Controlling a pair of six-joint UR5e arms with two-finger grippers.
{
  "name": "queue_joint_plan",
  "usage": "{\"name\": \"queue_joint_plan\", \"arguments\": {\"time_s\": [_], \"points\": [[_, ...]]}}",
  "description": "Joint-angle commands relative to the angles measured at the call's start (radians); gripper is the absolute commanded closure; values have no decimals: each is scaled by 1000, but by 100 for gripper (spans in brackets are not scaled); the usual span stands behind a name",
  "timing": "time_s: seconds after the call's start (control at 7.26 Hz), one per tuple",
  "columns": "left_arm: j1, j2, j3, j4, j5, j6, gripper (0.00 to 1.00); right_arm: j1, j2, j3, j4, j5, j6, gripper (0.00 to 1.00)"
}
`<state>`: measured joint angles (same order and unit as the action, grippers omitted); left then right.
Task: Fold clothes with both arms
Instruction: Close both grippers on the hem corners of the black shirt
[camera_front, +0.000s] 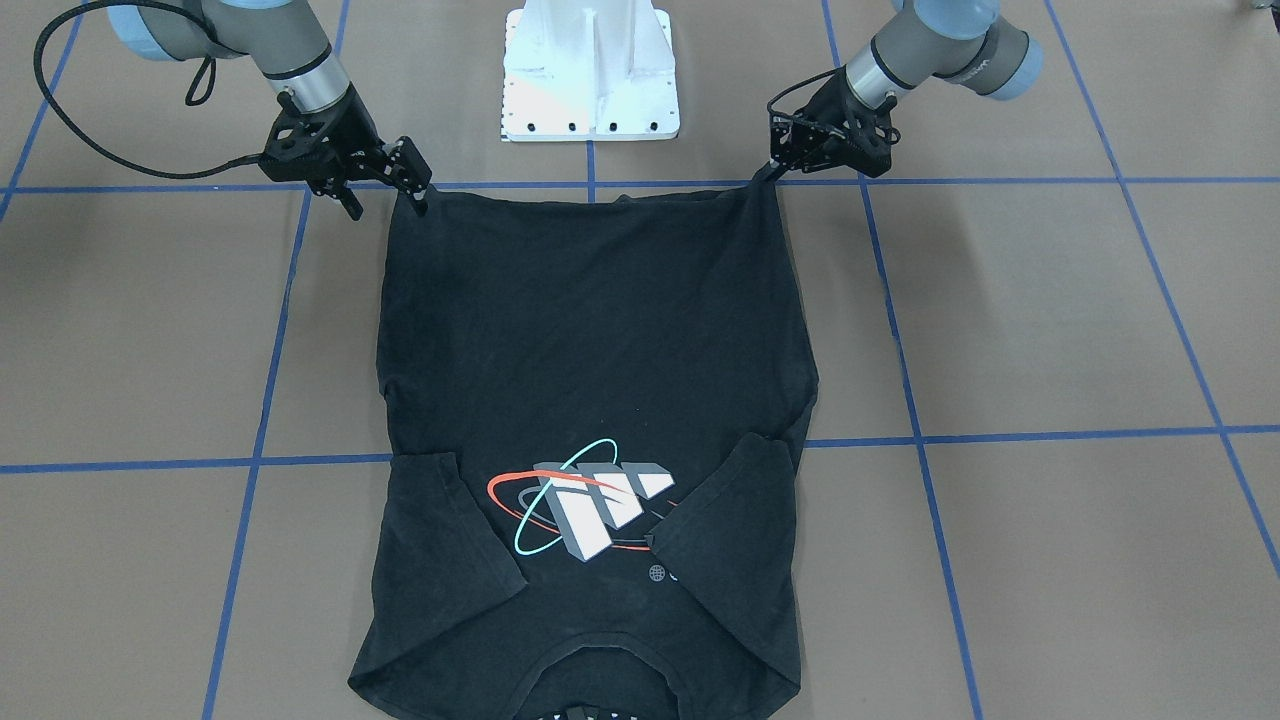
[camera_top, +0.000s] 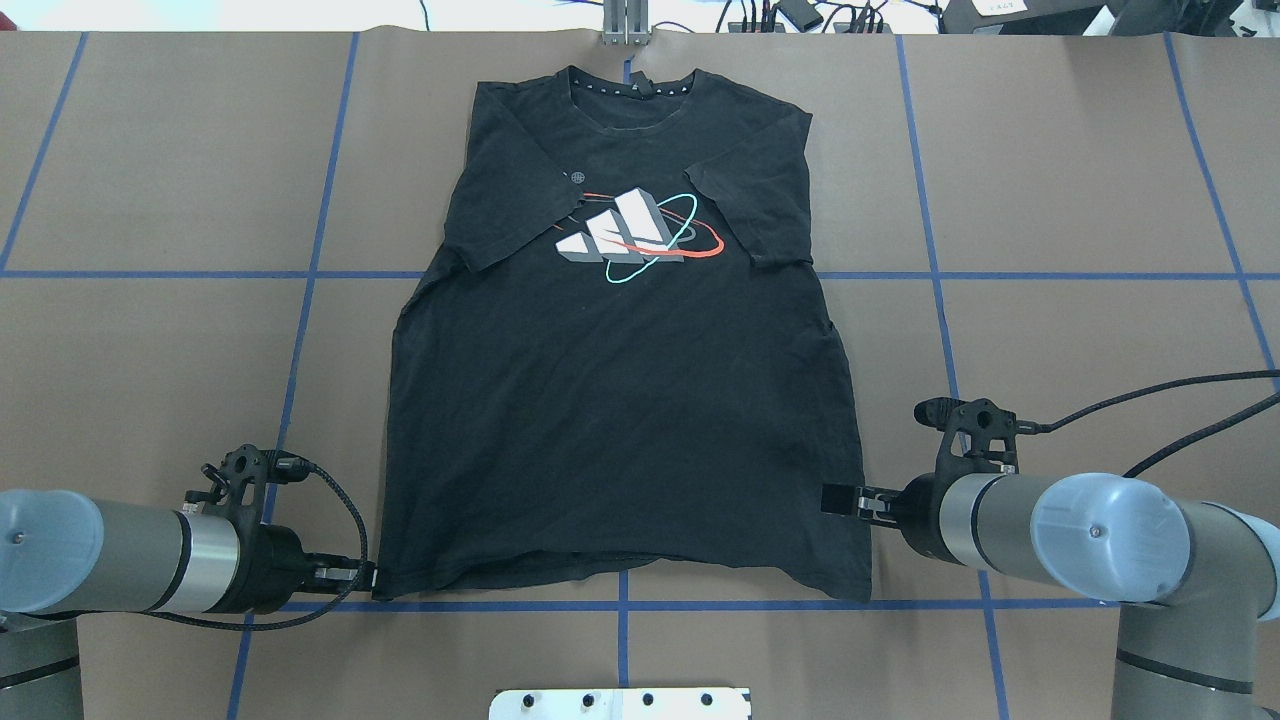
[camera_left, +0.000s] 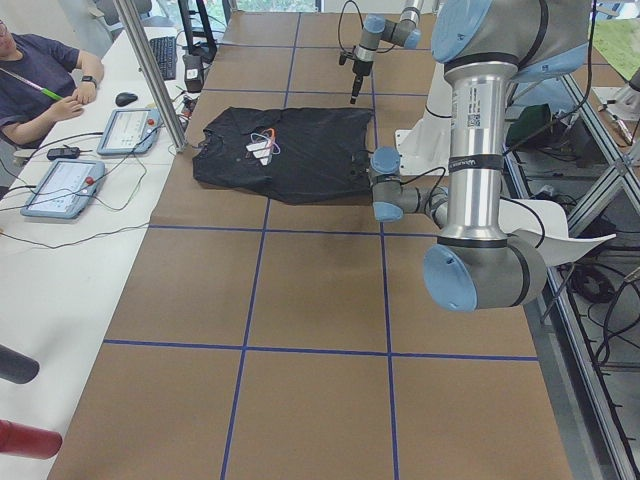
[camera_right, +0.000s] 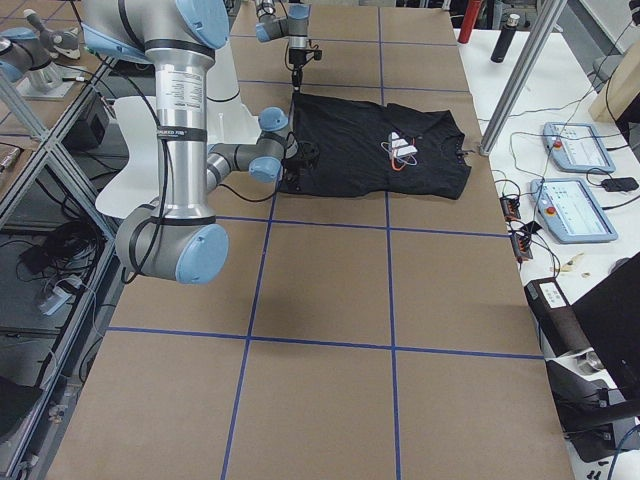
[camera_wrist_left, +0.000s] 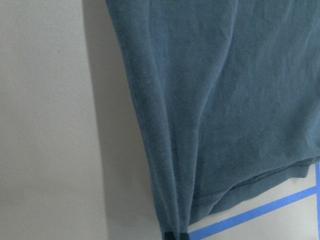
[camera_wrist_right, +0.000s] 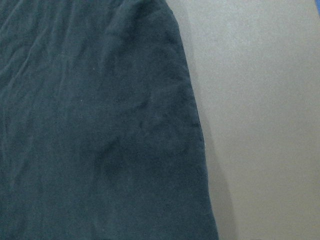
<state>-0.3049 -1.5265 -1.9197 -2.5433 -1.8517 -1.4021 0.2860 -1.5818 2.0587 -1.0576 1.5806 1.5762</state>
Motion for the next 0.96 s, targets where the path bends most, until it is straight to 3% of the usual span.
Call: {"name": "queue_joint_plan", "arguments": {"time_s": [0.0, 0.28, 0.55, 0.83], "points": [[0, 2, -7, -2, 5, -2, 100, -72, -4, -6, 4, -82, 88, 12], [0, 6, -21, -2, 8, -2, 100, -146, -45, -9, 2, -142, 156, 18], [0, 5, -22, -2, 20, -2, 100, -175, -70, -8, 2, -146, 157, 22], [0, 6, -22, -2, 22, -2, 100, -197, -69, 4, 2, -148, 185, 33]]}}
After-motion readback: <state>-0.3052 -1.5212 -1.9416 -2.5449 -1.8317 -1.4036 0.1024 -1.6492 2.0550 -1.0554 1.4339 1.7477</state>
